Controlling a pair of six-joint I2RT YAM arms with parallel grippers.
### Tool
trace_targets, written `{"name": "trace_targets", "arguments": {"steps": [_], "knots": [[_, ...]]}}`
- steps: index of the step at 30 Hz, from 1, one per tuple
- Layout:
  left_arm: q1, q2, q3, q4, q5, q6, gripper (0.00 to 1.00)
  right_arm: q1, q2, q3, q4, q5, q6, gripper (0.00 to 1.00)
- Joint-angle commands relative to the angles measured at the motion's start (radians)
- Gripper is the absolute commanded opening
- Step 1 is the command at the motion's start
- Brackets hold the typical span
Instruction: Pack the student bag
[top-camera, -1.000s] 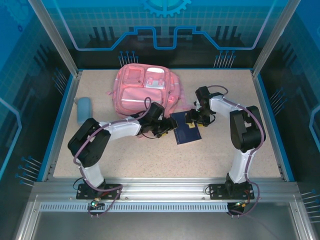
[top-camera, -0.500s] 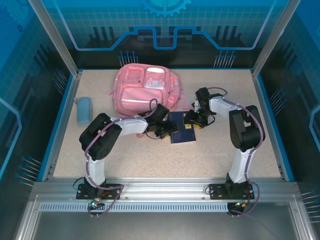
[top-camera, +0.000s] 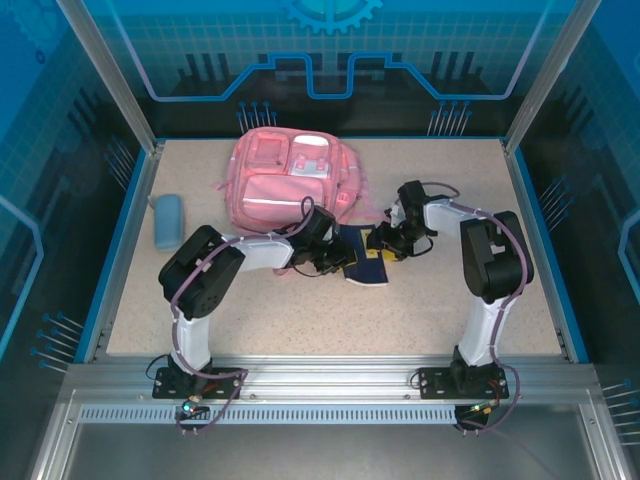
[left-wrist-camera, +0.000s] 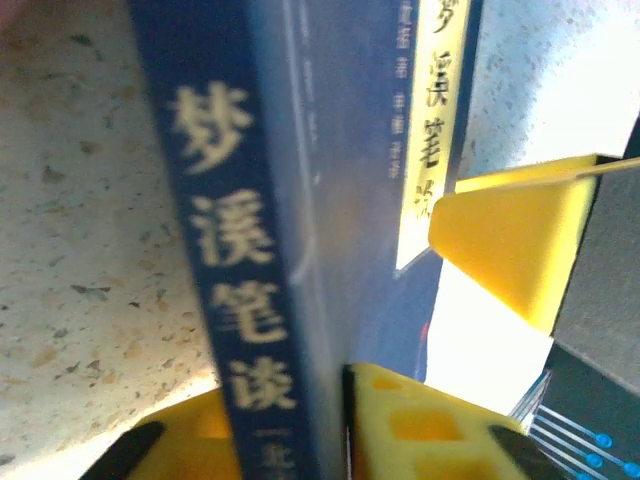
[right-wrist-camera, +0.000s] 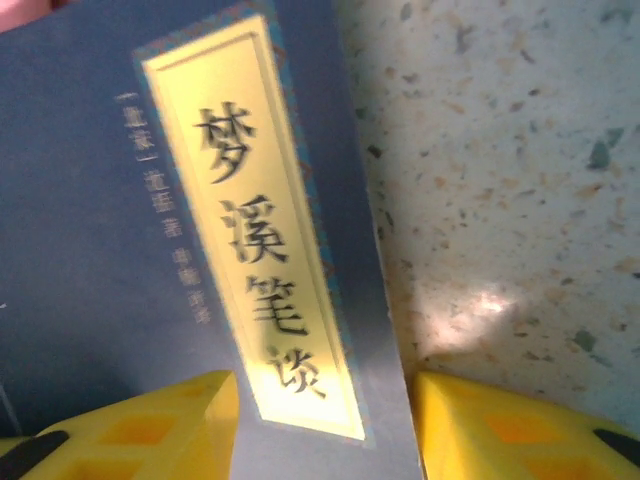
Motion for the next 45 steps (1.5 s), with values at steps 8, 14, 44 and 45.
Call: {"name": "trace_targets", "arguments": {"steps": [8, 14, 44, 45], "knots": [[0.033, -0.263, -0.026, -0.018, 0.108, 0.094, 0.03, -0.169, -0.283, -0.205, 0.272, -0.287, 0.101, 0.78], [0.088, -0.421, -0.025, -0.002, 0.216, 0.088, 0.03, -0.168, -0.355, -0.173, 0.442, -0.542, 0.199, 0.89], [0.257, -0.551, -0.135, 0.331, 0.433, -0.120, 0.03, 0.010, -0.387, 0.030, 0.470, -0.592, 0.326, 0.77], [0.256, -0.555, -0.138, 0.344, 0.439, -0.127, 0.03, 0.012, -0.381, 0.037, 0.433, -0.571, 0.303, 0.84]]}}
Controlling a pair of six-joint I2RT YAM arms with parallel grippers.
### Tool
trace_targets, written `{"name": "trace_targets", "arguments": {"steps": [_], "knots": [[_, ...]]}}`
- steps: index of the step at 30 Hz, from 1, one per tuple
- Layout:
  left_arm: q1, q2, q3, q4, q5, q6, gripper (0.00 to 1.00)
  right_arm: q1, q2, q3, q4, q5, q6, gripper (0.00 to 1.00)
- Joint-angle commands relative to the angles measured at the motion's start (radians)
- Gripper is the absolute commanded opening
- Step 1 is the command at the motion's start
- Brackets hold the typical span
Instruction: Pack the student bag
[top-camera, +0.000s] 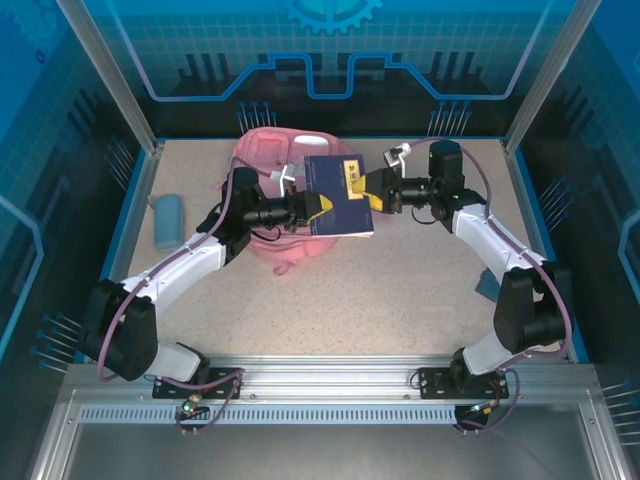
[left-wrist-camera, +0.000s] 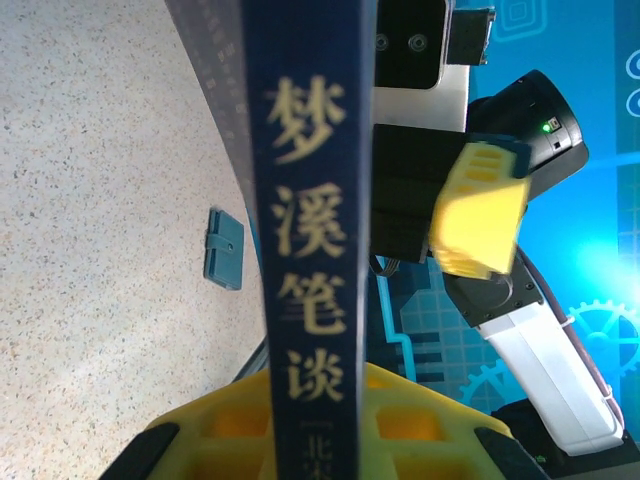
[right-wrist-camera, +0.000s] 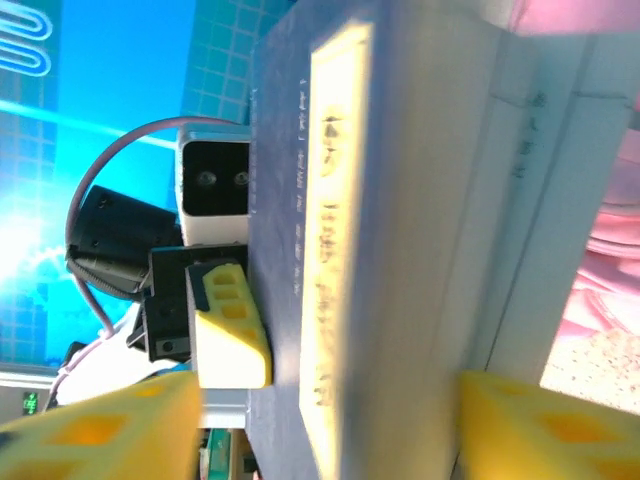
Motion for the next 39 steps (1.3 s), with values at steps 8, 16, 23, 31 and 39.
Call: {"name": "trace_targets", "arguments": {"steps": [8, 16, 23, 31, 39], "knots": [[0.007, -0.059, -0.018, 0.132, 0.042, -0.056, 0.04, 0.068, 0.034, 0.029, -0.016, 0.016, -0.022, 0.95], [0.017, -0.069, -0.037, 0.174, 0.038, -0.077, 0.04, 0.081, 0.059, 0.058, -0.036, 0.024, -0.011, 0.95], [0.028, -0.087, -0.058, 0.165, 0.034, -0.069, 0.04, 0.080, 0.086, 0.018, 0.102, 0.003, 0.099, 0.87], [0.060, -0.079, -0.084, 0.120, 0.010, -0.051, 0.06, 0.081, 0.001, 0.037, 0.093, 0.027, 0.131, 0.44], [0.062, -0.113, -0.145, 0.160, -0.084, -0.115, 0.34, 0.113, -0.052, 0.006, 0.141, 0.236, 0.265, 0.09]]}}
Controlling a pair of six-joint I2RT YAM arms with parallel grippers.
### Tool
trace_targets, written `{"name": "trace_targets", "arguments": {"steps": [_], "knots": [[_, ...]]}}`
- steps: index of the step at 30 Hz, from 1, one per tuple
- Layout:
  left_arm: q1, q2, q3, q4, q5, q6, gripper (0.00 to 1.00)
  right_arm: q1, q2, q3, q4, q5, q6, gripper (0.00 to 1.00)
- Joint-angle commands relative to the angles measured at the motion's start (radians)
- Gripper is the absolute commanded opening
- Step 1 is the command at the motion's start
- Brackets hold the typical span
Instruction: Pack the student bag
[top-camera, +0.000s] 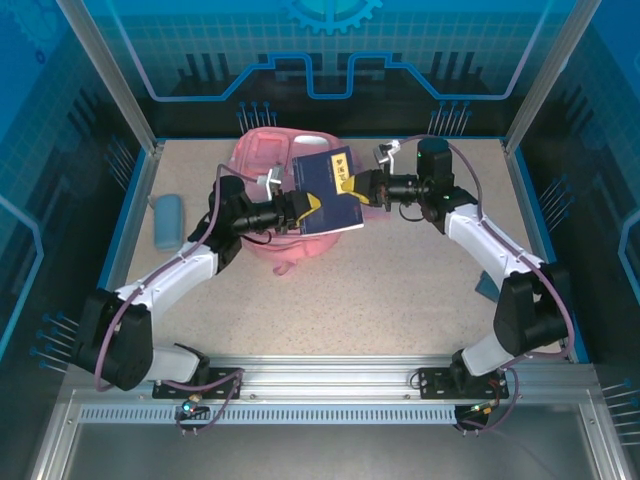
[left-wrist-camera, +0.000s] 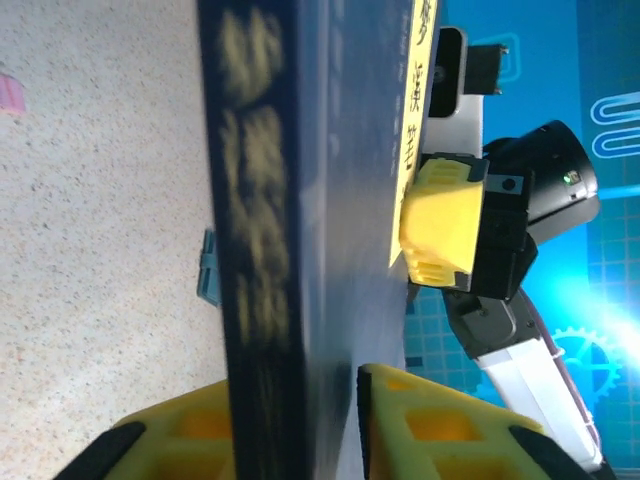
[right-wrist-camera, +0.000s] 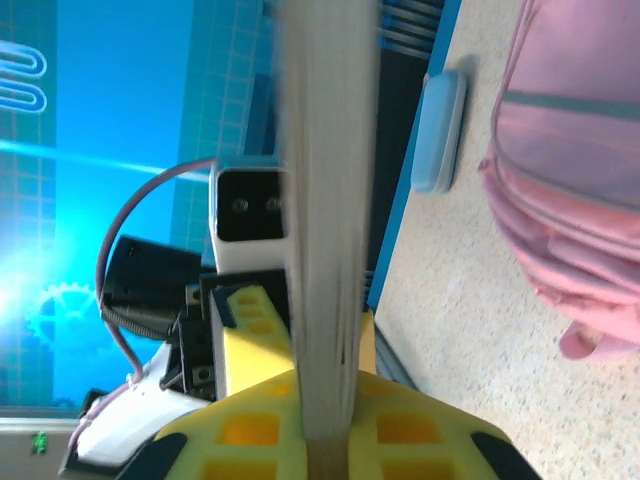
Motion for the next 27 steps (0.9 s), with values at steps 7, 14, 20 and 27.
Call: {"name": "trace_targets", "arguments": {"steps": [7, 14, 20, 27], "knots": [[-0.012, -0.121, -0.181, 0.180, -0.239, -0.133, 0.46, 0.101, -0.021, -0.018, 0.157, 0.369, 0.182, 0.07], [-0.016, -0.124, -0.285, 0.342, -0.382, -0.216, 0.40, 0.175, 0.018, -0.018, 0.213, 0.469, 0.253, 0.07], [-0.015, -0.099, -0.318, 0.407, -0.438, -0.246, 0.18, 0.205, 0.043, -0.044, 0.220, 0.482, 0.284, 0.09], [0.032, -0.183, -0.366, 0.273, -0.488, -0.193, 0.00, 0.205, 0.062, 0.041, -0.144, 0.533, 0.093, 0.69]]}}
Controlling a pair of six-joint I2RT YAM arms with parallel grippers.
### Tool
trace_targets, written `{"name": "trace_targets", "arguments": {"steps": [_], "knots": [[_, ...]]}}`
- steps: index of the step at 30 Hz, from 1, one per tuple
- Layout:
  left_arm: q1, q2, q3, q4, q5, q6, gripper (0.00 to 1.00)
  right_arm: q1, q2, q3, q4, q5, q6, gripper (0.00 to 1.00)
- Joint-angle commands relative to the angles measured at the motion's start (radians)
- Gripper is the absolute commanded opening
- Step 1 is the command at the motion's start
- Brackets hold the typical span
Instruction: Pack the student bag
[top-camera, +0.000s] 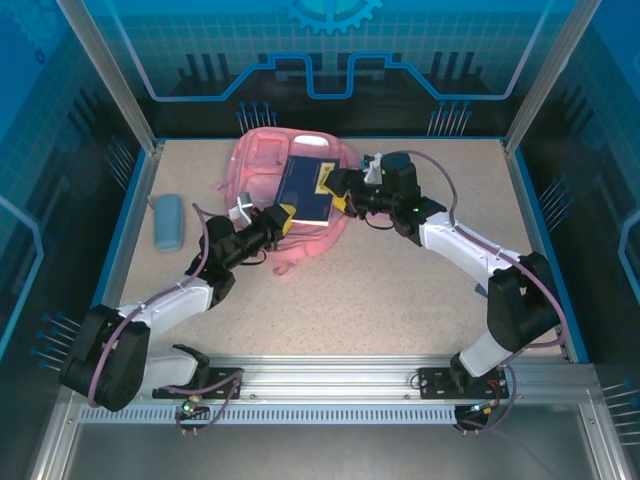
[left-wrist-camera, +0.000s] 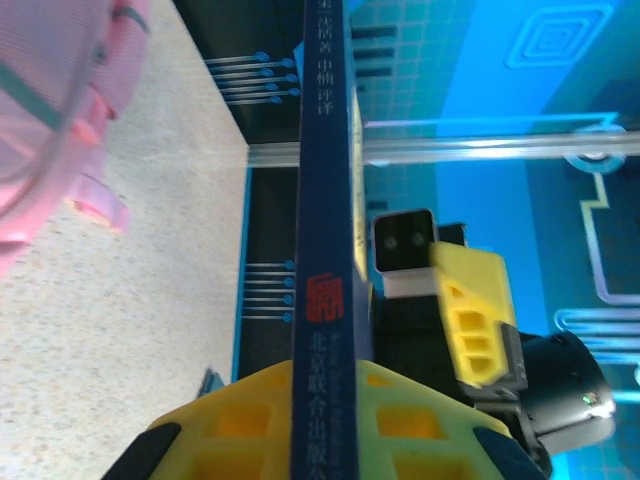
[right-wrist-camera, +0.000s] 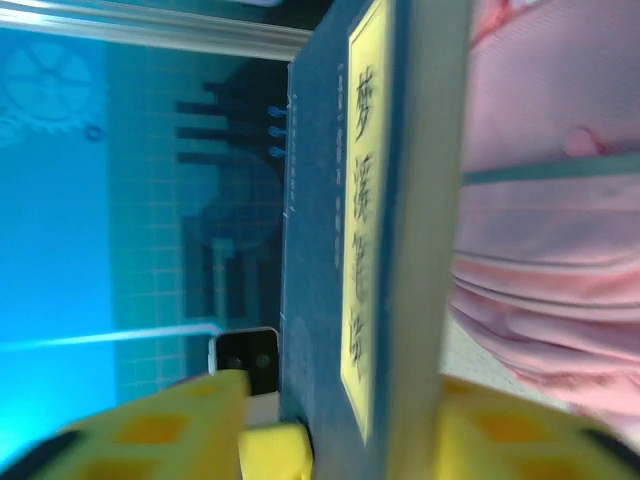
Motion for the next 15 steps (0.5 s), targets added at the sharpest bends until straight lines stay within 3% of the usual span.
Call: {"name": "trace_targets", "arguments": {"steps": [1, 4, 8, 10, 15], "knots": [[0.042, -0.095, -0.017, -0.105, -0.060, 0.068, 0.00, 0.014, 0.014, 0.087, -0.278, 0.080, -0.155, 0.72], [0.075, -0.211, -0.002, -0.337, -0.109, 0.163, 0.00, 0.013, 0.050, 0.117, -0.424, 0.178, -0.211, 0.74], [0.101, -0.370, 0.075, -0.695, -0.215, 0.313, 0.00, 0.013, 0.137, 0.144, -0.429, 0.156, -0.212, 0.69], [0.117, -0.419, 0.109, -0.811, -0.249, 0.364, 0.00, 0.020, 0.193, 0.180, -0.422, 0.122, -0.213, 0.62], [0.153, -0.473, 0.180, -0.993, -0.271, 0.433, 0.00, 0.034, 0.307, 0.274, -0.437, 0.113, -0.211, 0.57]]}}
